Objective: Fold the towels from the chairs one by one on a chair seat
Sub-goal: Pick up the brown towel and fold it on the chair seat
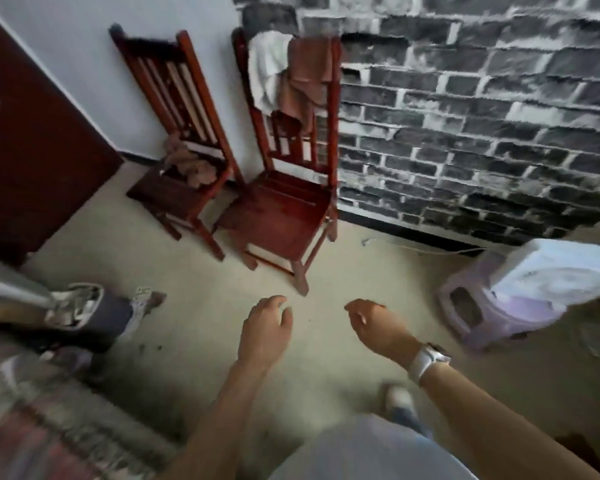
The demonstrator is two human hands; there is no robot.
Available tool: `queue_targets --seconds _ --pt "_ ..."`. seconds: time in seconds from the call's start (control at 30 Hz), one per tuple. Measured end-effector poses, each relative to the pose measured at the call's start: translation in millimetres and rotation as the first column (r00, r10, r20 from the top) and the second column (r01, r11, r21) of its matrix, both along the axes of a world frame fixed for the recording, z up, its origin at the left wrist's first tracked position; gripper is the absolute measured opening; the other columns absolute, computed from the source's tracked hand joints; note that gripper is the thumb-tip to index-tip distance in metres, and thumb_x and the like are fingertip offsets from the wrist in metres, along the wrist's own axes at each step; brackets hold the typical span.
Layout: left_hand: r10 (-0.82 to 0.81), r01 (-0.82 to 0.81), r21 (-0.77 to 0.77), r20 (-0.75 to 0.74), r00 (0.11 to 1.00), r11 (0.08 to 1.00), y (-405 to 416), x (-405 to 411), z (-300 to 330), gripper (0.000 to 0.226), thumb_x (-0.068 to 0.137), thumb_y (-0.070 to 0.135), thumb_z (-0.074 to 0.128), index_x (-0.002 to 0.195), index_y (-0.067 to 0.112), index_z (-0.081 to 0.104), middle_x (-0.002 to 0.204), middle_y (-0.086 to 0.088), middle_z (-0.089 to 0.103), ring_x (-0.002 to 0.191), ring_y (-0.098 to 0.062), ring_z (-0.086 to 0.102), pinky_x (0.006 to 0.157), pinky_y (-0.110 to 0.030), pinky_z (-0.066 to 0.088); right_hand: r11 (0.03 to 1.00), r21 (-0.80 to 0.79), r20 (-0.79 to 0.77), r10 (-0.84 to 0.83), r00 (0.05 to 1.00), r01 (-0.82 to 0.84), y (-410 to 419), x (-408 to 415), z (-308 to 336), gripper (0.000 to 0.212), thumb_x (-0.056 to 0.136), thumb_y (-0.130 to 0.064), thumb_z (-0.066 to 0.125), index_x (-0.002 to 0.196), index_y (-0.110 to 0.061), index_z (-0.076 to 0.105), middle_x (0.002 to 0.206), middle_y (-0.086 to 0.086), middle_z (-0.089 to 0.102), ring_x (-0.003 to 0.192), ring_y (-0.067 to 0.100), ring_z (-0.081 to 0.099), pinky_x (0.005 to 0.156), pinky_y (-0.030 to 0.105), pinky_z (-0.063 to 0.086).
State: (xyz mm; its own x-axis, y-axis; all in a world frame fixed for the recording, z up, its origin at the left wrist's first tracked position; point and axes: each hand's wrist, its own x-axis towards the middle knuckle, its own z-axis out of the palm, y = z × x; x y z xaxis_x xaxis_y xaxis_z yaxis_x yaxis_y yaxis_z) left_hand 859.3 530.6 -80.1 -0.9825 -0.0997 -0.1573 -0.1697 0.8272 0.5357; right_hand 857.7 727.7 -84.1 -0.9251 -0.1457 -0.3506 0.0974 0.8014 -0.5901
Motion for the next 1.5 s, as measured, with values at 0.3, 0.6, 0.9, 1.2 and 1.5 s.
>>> queue_targets --seconds 0.3,0.6,0.9,1.2,1.5 --pt "0.340 -0.341 0.101 0.024 0.940 0.935 -147.3 -27.1 -21.9 0.031 0.091 0.019 0.052 0.120 0.006 0.056 0.114 -0.011 0.061 0.105 -0.024 0.057 0.091 -0.023 0.036 0.932 -0.029 0.077 0.363 0.929 -0.362 -174.2 -110.7 -12.4 0.029 0.096 -0.013 0.038 0.116 -0.008 0.059 0.119 0.010 0.063 0.108 0.028 0.058 0.088 0.025 0.037" --pt "0.457 -0.461 0.126 0.058 0.887 0.878 -300.1 -204.1 -13.9 0.030 0.092 0.019 0.051 0.119 0.007 0.056 0.117 -0.010 0.060 0.103 -0.023 0.058 0.090 -0.027 0.039 0.890 -0.105 0.106 0.454 0.885 -0.444 -338.5 -304.6 -28.5 0.028 0.094 -0.014 0.043 0.116 -0.008 0.060 0.116 0.014 0.064 0.106 0.029 0.058 0.089 0.032 0.042" --pt "0.512 -0.514 0.185 0.064 0.857 0.838 -410.8 -348.7 -16.5 0.029 0.092 0.019 0.049 0.119 0.011 0.056 0.117 -0.006 0.061 0.097 -0.013 0.055 0.085 -0.019 0.038 0.914 -0.130 0.113 0.400 0.910 -0.385 -448.4 -454.5 -23.1 0.025 0.095 -0.015 0.041 0.099 -0.001 0.061 0.089 0.020 0.068 0.088 0.035 0.062 0.081 0.038 0.048" --pt "0.305 -0.347 0.261 0.188 0.934 0.901 -526.1 -539.5 -74.4 0.034 0.091 0.021 0.049 0.124 0.015 0.053 0.121 -0.002 0.058 0.104 -0.012 0.053 0.085 -0.020 0.036 0.986 -0.037 0.209 0.165 0.964 -0.160 -533.9 -589.1 -81.6 0.031 0.095 -0.015 0.040 0.119 -0.012 0.058 0.124 0.008 0.061 0.114 0.024 0.055 0.099 0.030 0.040" --pt "-0.054 -0.004 0.184 0.306 0.950 0.983 -625.9 -740.5 -143.0 0.034 0.093 0.021 0.048 0.125 0.010 0.051 0.124 -0.008 0.056 0.115 -0.020 0.054 0.098 -0.032 0.042 0.971 0.139 0.250 -0.225 0.942 0.195 -614.0 -725.3 -148.0 0.034 0.092 -0.011 0.041 0.124 -0.015 0.055 0.125 0.013 0.058 0.114 0.030 0.055 0.091 0.032 0.041"
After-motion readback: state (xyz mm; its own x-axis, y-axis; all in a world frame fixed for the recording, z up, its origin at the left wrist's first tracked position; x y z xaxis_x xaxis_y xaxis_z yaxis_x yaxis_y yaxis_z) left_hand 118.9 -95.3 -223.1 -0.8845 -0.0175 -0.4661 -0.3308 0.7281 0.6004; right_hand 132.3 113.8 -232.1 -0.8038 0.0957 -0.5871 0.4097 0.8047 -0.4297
